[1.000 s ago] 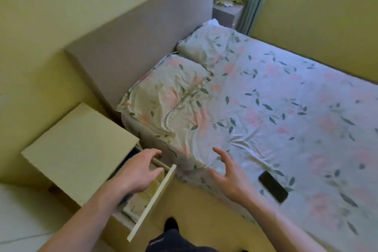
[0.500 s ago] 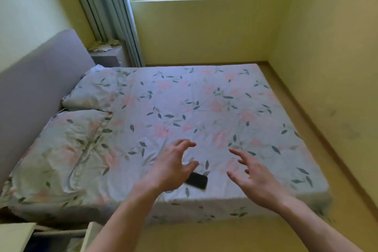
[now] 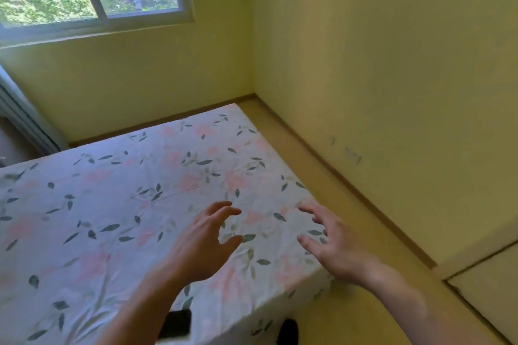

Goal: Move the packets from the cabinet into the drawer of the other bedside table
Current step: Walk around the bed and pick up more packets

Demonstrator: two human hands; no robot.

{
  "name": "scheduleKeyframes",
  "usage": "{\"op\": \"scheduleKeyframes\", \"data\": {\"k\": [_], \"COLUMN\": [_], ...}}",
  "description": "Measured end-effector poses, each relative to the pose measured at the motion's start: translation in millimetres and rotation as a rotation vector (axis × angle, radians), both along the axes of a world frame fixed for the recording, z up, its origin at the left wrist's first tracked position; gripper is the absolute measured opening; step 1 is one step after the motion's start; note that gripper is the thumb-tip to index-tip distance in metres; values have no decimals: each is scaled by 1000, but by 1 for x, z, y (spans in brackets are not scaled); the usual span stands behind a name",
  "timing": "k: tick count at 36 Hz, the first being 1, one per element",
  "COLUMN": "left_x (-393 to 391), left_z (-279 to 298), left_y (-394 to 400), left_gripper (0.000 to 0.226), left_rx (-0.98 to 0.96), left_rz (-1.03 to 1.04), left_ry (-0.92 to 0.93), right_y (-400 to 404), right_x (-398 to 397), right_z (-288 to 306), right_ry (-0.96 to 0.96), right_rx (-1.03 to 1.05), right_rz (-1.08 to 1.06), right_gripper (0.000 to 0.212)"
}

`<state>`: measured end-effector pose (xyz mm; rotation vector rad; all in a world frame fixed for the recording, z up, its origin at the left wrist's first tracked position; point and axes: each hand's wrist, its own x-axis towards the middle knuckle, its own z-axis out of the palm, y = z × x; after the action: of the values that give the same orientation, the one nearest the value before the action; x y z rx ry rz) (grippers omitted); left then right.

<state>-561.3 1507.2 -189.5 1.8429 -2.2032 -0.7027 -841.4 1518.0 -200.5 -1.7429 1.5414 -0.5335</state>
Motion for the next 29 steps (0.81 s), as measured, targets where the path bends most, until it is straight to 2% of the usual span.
{"op": "scheduleKeyframes", "data": {"k": [10,18,29], "left_x": [-103,-207,-326], "left_z": [-29,-18,-27], "left_y": [-173,-274,-368], "left_gripper": [54,52,55], "left_rx": [14,23,17], "left_rz": [-71,-202,-155], "left_ry": [58,85,34], "right_y": [-120,-189,-326], "right_x": [-111,-196,-306], "right_z": [0,5,-25], "right_ry": [73,35,-67], "right_rx": [55,91,71], "right_rz": [-154,-293,-234], "right_gripper": [54,52,53]}}
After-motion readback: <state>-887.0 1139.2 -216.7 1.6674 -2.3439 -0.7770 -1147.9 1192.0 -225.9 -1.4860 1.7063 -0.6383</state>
